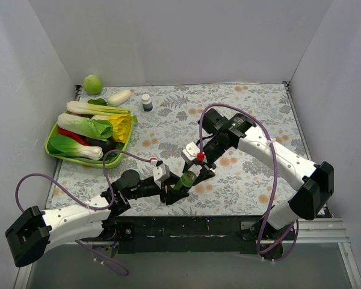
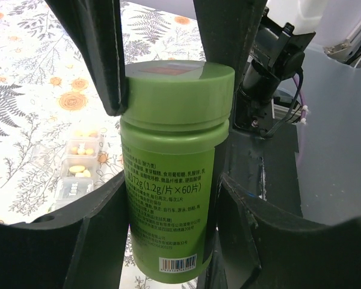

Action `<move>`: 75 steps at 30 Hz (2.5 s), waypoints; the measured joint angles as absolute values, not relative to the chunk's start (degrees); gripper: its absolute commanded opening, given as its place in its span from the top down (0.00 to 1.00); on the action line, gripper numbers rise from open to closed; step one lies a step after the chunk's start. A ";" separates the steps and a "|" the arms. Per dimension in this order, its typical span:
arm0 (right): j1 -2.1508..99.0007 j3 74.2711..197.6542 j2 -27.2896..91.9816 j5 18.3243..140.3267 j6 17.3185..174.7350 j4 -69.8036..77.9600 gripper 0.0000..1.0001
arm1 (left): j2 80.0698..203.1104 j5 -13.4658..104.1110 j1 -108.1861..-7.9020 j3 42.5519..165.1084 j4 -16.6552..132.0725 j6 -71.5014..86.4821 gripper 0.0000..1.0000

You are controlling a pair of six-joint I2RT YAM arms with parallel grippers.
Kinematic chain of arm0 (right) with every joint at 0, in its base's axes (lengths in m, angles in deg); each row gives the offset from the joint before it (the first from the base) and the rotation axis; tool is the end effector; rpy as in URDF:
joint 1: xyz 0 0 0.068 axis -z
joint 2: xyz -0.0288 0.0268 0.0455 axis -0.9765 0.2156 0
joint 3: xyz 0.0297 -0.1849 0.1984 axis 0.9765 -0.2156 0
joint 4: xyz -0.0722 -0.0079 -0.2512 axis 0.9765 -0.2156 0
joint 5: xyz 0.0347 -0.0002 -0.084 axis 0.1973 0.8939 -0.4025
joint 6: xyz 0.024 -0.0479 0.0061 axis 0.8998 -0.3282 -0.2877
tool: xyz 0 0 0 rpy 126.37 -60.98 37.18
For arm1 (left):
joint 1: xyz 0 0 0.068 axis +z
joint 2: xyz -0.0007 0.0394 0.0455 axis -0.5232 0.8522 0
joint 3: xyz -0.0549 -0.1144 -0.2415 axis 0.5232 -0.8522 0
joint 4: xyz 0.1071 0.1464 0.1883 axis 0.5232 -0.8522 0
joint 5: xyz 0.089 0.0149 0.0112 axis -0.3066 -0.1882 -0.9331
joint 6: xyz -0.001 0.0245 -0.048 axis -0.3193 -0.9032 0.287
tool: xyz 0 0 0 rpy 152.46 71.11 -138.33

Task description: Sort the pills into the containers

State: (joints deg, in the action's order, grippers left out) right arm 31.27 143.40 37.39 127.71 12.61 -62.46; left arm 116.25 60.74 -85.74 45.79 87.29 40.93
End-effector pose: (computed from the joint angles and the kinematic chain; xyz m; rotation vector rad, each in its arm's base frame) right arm 0.1735 0.2239 0.3355 -2.1654 0.9301 1.0977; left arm 0.0998 -0.1629 0.2129 0.5173 1.8526 -1.5915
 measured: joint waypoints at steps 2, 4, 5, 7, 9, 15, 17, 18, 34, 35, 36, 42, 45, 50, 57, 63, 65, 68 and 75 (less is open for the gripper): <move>30.96 143.79 37.87 127.17 12.90 -62.31 0.56 | 116.31 61.55 -85.74 45.79 87.07 40.95 1.00; 30.88 143.90 38.11 126.86 13.51 -62.37 0.66 | 116.36 61.71 -85.72 45.79 86.78 40.95 1.00; 30.85 143.90 38.14 126.77 13.93 -62.33 0.67 | 116.38 61.73 -85.70 45.79 86.76 41.01 1.00; 30.68 143.90 38.20 126.51 15.02 -62.09 0.73 | 116.38 61.75 -85.70 45.79 86.54 40.99 1.00; 30.53 143.90 38.33 126.18 17.36 -61.28 0.78 | 116.36 61.51 -85.70 45.79 86.26 40.90 1.00; 30.75 143.72 39.71 124.39 36.90 -53.06 0.97 | 114.91 55.69 -85.78 45.77 83.88 40.71 1.00; 30.96 142.13 39.88 122.45 46.34 -47.34 0.99 | 114.96 51.94 -85.78 45.75 82.89 40.71 1.00; 31.12 140.97 39.84 121.38 50.51 -44.43 0.99 | 115.29 50.27 -85.78 45.75 82.41 40.71 1.00; 35.49 138.28 42.49 119.89 75.87 -30.13 0.08 | 118.32 35.70 -86.07 45.68 85.34 43.37 1.00; 36.14 139.53 42.77 121.53 74.47 -32.32 0.08 | 117.12 35.89 -85.87 45.57 86.08 43.29 1.00; 37.02 140.82 42.83 123.23 72.70 -34.42 0.07 | 115.79 36.39 -85.67 45.40 86.72 43.24 1.00; 42.50 149.41 42.29 129.07 51.94 -49.21 0.05 | 109.03 44.04 -85.30 44.24 85.47 42.76 1.00; 42.35 148.27 39.69 129.11 37.29 -55.07 0.04 | 107.96 50.14 -85.28 44.24 83.46 42.11 1.00; 38.85 139.90 32.34 127.65 17.77 -58.66 0.05 | 109.73 59.21 -85.28 45.68 79.18 41.17 1.00; 29.24 139.40 34.20 127.23 8.31 -61.24 0.14 | 115.85 67.50 -85.28 49.59 77.43 40.66 1.00; 28.45 139.40 36.78 127.10 7.63 -62.53 0.21 | 117.23 69.70 -85.28 49.73 77.45 40.68 1.00; 28.41 139.40 36.56 127.12 8.05 -62.53 0.24 | 117.32 69.97 -85.28 49.73 77.52 40.68 1.00; 28.41 139.40 36.37 127.10 9.07 -62.39 0.31 | 117.49 70.21 -85.28 49.73 77.71 40.68 1.00; 28.41 139.40 36.32 127.15 13.40 -60.34 0.56 | 117.49 70.34 -85.30 49.73 77.91 40.68 1.00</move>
